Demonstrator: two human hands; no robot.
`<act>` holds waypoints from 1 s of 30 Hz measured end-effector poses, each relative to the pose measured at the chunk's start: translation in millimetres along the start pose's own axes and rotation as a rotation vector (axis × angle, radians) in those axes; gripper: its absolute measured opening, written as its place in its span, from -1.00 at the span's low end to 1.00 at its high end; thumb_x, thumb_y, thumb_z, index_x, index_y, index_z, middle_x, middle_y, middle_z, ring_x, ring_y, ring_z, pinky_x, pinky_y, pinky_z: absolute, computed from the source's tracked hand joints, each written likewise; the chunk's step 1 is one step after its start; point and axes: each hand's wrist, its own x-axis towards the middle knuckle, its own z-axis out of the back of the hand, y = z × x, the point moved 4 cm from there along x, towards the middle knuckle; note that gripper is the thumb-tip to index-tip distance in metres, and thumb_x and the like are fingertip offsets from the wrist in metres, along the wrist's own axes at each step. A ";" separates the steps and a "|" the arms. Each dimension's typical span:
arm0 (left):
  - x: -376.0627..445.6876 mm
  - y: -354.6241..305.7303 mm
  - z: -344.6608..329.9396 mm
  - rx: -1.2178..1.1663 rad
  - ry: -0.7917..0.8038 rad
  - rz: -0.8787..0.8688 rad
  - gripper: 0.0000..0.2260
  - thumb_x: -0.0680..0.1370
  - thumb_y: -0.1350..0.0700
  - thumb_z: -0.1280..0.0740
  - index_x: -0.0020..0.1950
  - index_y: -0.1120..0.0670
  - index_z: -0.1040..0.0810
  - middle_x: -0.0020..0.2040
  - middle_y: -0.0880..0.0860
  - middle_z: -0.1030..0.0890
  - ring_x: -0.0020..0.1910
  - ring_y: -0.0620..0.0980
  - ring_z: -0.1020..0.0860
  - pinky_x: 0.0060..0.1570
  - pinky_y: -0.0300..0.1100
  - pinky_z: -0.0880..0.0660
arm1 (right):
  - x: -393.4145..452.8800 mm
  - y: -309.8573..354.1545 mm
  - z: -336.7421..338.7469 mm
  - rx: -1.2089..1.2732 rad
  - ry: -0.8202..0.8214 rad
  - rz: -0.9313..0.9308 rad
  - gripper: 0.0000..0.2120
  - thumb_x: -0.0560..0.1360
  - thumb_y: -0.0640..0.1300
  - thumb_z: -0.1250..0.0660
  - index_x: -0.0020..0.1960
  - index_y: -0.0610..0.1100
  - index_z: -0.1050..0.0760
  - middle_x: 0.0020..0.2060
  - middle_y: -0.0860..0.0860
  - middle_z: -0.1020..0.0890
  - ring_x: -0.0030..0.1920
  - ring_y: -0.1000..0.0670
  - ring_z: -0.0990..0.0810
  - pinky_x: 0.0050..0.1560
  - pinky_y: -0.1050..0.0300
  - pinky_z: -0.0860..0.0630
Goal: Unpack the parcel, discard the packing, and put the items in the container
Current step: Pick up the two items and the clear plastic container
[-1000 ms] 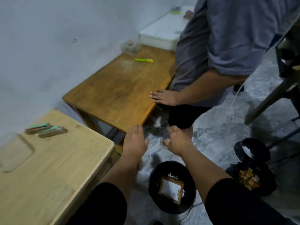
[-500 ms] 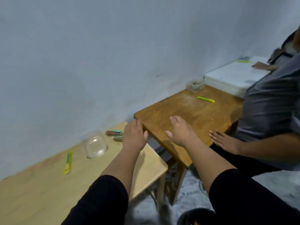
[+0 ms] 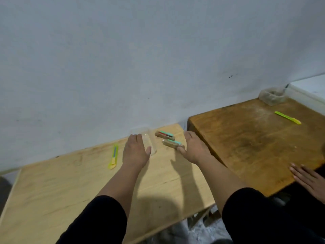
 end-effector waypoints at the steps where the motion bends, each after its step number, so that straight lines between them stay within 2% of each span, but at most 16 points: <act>1: -1.0 9.7 -8.6 -0.012 0.016 0.031 -0.46 0.48 -0.01 -0.31 0.34 0.25 -0.28 0.26 0.24 -0.40 0.28 0.21 -0.38 0.28 0.01 -0.33 | 6.5 -0.2 -9.9 0.002 0.030 -0.001 -0.34 0.53 0.05 -0.22 0.48 -0.18 -0.02 0.47 -0.09 -0.17 0.44 -0.10 -0.22 0.37 0.03 -0.28; 4: -2.8 32.7 -32.9 -0.050 0.053 0.122 -0.43 0.48 -0.04 -0.30 0.37 0.22 -0.24 0.29 0.22 -0.38 0.29 0.18 -0.36 0.30 -0.01 -0.33 | 27.5 -7.2 -40.9 0.049 0.104 -0.022 -0.32 0.52 0.03 -0.24 0.50 -0.15 0.01 0.48 -0.08 -0.15 0.44 -0.09 -0.22 0.38 -0.02 -0.29; 7: -0.4 48.1 -57.8 -0.026 0.050 0.141 -0.37 0.45 -0.10 -0.28 0.36 0.29 -0.25 0.22 0.28 -0.42 0.24 0.22 -0.40 0.26 -0.01 -0.38 | 50.4 -20.7 -70.5 0.088 0.142 -0.052 -0.29 0.51 0.02 -0.26 0.50 -0.12 0.02 0.49 -0.06 -0.14 0.45 -0.08 -0.20 0.40 -0.07 -0.31; 10: 1.3 57.7 -81.6 -0.104 0.022 0.223 -0.30 0.33 0.03 -0.51 0.30 0.35 -0.31 0.15 0.34 -0.48 0.15 0.26 -0.48 0.13 -0.01 -0.48 | 73.6 -37.4 -94.8 0.149 0.138 -0.110 -0.26 0.49 0.00 -0.29 0.51 -0.09 0.05 0.48 -0.04 -0.12 0.42 -0.06 -0.26 0.34 -0.01 -0.36; 12: 4.7 58.9 -92.8 -0.192 0.023 0.265 -0.24 0.36 0.05 -0.50 0.38 0.34 -0.21 0.29 0.35 -0.39 0.29 0.28 -0.39 0.21 0.05 -0.42 | 87.6 -45.8 -109.3 0.228 0.130 -0.162 -0.27 0.50 -0.04 -0.28 0.51 -0.08 0.07 0.48 -0.04 -0.10 0.39 -0.06 -0.28 0.28 0.03 -0.39; 15: 11.8 63.3 -108.9 -0.259 0.071 0.315 -0.18 0.42 0.01 -0.43 0.48 0.27 -0.04 0.46 0.30 -0.20 0.45 0.21 -0.19 0.37 0.04 -0.25 | 105.6 -50.0 -130.5 0.336 0.149 -0.192 -0.26 0.50 -0.10 -0.27 0.51 -0.08 0.10 0.50 -0.05 -0.05 0.47 -0.08 -0.16 0.35 -0.03 -0.31; 18: 16.0 63.6 -116.9 -0.303 0.085 0.385 -0.17 0.45 -0.05 -0.38 0.50 0.17 0.08 0.53 0.18 -0.08 0.50 0.09 -0.09 0.42 -0.08 -0.13 | 122.9 -45.8 -141.4 0.393 0.112 -0.149 -0.24 0.48 -0.13 -0.30 0.50 -0.04 0.10 0.50 -0.06 -0.06 0.47 -0.08 -0.17 0.36 -0.01 -0.31; 21: 20.1 64.9 -117.8 -0.319 0.085 0.450 -0.18 0.46 -0.10 -0.36 0.51 0.07 0.11 0.54 0.09 -0.08 0.49 0.03 -0.12 0.40 -0.08 -0.19 | 142.2 -34.9 -145.1 0.401 0.127 -0.076 -0.18 0.48 -0.12 -0.31 0.51 -0.05 0.18 0.51 -0.07 0.00 0.42 -0.06 -0.25 0.32 0.03 -0.36; 25: 23.2 65.9 -114.2 -0.334 0.083 0.453 -0.21 0.46 -0.10 -0.36 0.51 0.02 0.07 0.52 0.08 -0.16 0.47 0.05 -0.20 0.37 -0.07 -0.23 | 166.0 -27.6 -149.0 0.327 0.142 -0.013 -0.14 0.47 -0.11 -0.34 0.52 -0.05 0.19 0.53 -0.04 0.09 0.49 -0.07 -0.11 0.41 0.01 -0.25; 27: 23.5 65.8 -113.2 -0.341 0.087 0.440 -0.21 0.47 -0.12 -0.34 0.51 0.02 0.07 0.52 0.08 -0.17 0.46 0.05 -0.21 0.39 -0.10 -0.21 | 175.3 -26.4 -149.8 0.312 0.140 0.041 -0.16 0.44 -0.11 -0.37 0.51 -0.05 0.12 0.52 -0.04 0.04 0.49 -0.07 -0.09 0.44 -0.01 -0.25; 30: 23.6 64.8 -112.1 -0.352 0.092 0.437 -0.20 0.47 -0.16 -0.31 0.52 0.04 0.09 0.51 0.09 -0.17 0.47 0.04 -0.19 0.38 -0.17 -0.16 | 183.9 -26.4 -149.0 0.338 0.119 0.067 -0.21 0.43 -0.13 -0.37 0.50 -0.07 0.02 0.47 -0.08 -0.09 0.43 -0.07 -0.19 0.41 -0.02 -0.30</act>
